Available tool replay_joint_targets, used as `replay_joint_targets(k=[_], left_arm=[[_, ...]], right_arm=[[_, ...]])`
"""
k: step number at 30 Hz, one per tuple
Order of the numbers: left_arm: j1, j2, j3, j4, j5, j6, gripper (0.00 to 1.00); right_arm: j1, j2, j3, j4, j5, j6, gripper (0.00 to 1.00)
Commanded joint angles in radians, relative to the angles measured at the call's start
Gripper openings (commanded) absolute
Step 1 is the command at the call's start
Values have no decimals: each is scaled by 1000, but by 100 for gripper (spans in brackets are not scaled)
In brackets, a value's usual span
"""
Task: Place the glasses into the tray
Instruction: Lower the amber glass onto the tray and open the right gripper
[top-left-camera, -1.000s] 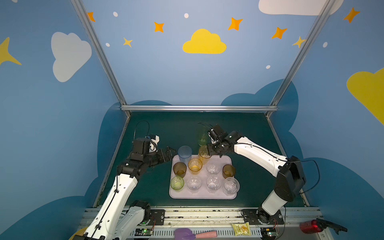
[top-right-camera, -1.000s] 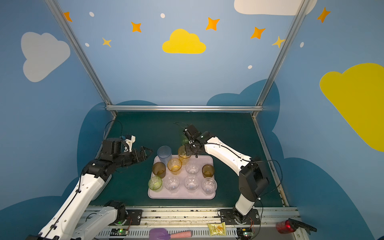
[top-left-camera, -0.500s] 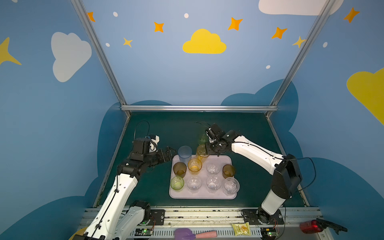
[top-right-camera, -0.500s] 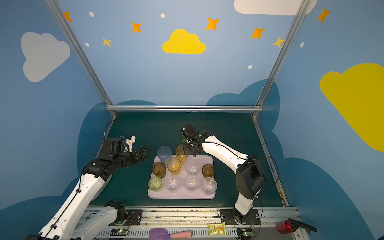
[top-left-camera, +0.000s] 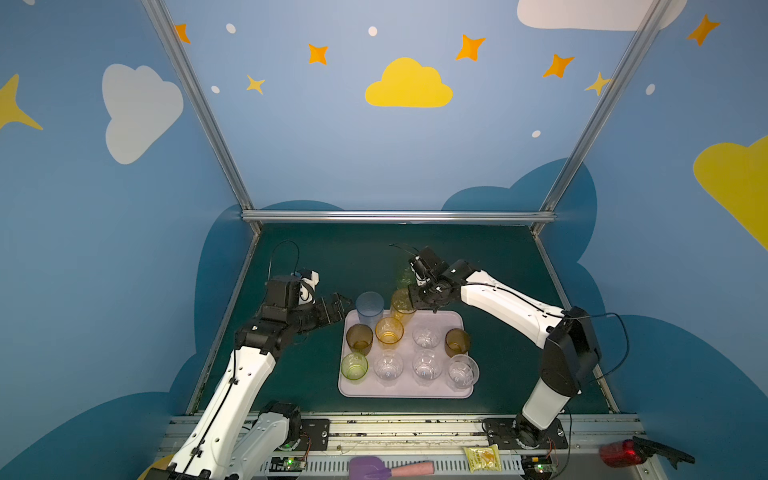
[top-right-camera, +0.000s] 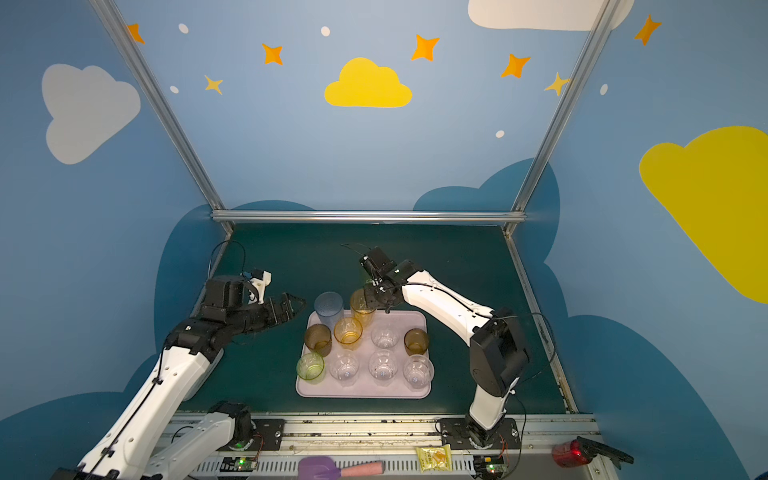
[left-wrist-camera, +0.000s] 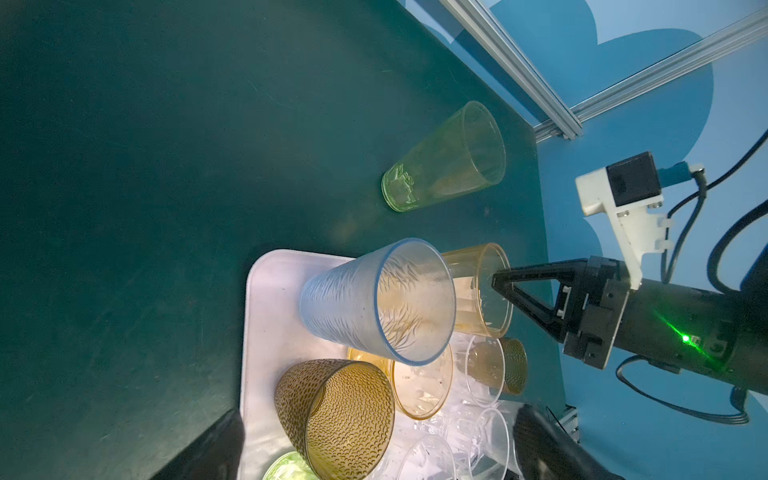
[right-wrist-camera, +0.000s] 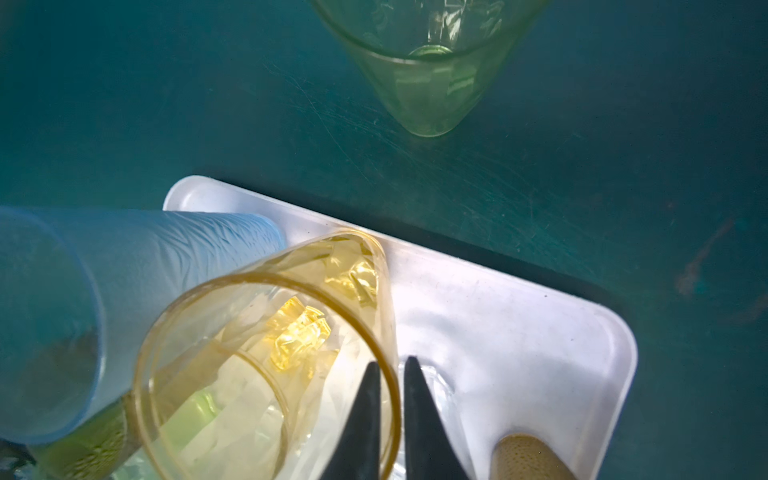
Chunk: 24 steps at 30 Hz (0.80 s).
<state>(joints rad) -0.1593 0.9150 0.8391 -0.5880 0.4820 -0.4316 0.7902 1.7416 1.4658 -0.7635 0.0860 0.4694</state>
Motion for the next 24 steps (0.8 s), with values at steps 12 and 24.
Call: replay_joint_targets(k=[12,24], left_arm=[[3,0,-6,-7,-2,-3,100],[3,-4,-5,-7,-2,1,100]], right_arm=[[8,-21,28,-31,5,0,43],[8,-87,44,-43,41,-6,71]])
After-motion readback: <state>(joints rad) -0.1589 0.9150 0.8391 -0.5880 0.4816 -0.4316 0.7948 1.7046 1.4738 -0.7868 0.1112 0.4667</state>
